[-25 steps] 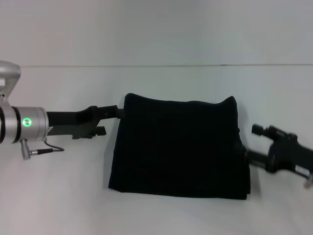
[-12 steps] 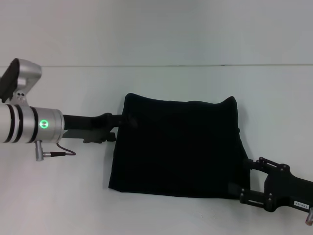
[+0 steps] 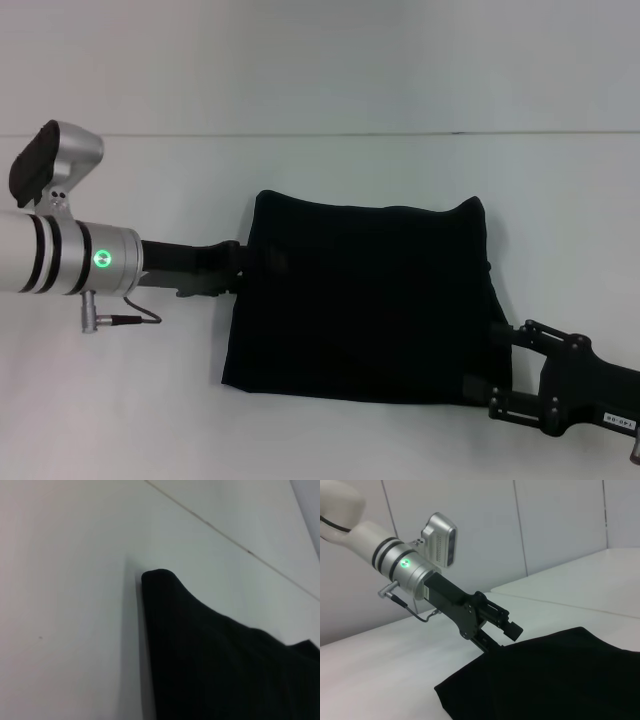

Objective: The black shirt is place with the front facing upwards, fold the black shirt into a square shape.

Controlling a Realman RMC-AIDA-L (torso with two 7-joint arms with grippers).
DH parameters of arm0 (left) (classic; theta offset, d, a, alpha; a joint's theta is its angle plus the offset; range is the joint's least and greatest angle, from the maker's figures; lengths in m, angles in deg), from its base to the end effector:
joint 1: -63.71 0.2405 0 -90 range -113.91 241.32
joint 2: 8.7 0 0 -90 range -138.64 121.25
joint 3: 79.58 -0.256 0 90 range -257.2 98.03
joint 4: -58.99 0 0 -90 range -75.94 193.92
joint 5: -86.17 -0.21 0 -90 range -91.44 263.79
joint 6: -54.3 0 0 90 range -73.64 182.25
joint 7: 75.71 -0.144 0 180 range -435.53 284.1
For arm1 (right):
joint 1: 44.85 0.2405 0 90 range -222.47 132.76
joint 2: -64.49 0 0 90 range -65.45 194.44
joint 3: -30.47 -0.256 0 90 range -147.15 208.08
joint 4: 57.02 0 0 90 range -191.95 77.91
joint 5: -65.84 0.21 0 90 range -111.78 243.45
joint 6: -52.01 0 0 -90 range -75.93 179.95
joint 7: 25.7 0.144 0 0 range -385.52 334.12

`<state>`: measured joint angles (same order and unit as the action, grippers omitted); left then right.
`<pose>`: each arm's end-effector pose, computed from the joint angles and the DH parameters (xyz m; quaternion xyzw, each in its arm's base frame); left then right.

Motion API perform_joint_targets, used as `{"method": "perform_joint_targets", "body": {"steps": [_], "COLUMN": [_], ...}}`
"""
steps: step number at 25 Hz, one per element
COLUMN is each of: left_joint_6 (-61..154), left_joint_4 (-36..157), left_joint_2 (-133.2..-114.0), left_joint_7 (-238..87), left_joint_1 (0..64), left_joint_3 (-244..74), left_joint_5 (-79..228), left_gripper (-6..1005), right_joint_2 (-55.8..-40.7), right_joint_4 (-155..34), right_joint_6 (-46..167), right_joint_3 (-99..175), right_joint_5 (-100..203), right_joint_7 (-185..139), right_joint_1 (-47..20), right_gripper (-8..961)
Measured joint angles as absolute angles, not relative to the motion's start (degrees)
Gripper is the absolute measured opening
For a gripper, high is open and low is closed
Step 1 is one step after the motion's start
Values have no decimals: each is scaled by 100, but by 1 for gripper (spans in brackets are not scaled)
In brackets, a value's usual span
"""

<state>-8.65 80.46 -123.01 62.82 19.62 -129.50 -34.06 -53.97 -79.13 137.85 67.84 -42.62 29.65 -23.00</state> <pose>-0.2622 0.3967 -0.0335 -0.7368 -0.6480 -0.1450 0.1273 0.3178 0.2708 -0.0311 -0.9205 0.2052 0.2691 0.1953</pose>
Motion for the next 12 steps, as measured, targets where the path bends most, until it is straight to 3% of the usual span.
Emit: {"method": "perform_joint_targets", "body": {"steps": [2, 7, 10, 12], "left_joint_6": [-853, -794, -770, -753], "left_joint_4": [8111, 8117, 8132, 8134], "left_joint_2": [-12316, -12362, -12407, -12425], "left_joint_7": [6280, 6248, 6214, 6214], "left_joint_1": [1979, 1969, 1968, 1964], "left_joint_3": [-13080, -13145, -13147, -13149], "left_joint_5": [-3406, -3406, -3406, -3406], "left_gripper": [947, 753, 518, 471], "right_joint_2": [-5397, -5406, -5412, -5416], "right_joint_4": [-7914, -7917, -7917, -7916], "right_joint_6": [13787, 13792, 13792, 13783], "right_joint_3": [6782, 6782, 6782, 6782], "right_joint_5": [-4262, -4264, -4264, -4264], "right_joint_7": [2969, 2975, 2975, 2969], "right_joint_1": [-2297, -2282, -2272, -2267], "right_gripper": [850, 850, 850, 850]}}
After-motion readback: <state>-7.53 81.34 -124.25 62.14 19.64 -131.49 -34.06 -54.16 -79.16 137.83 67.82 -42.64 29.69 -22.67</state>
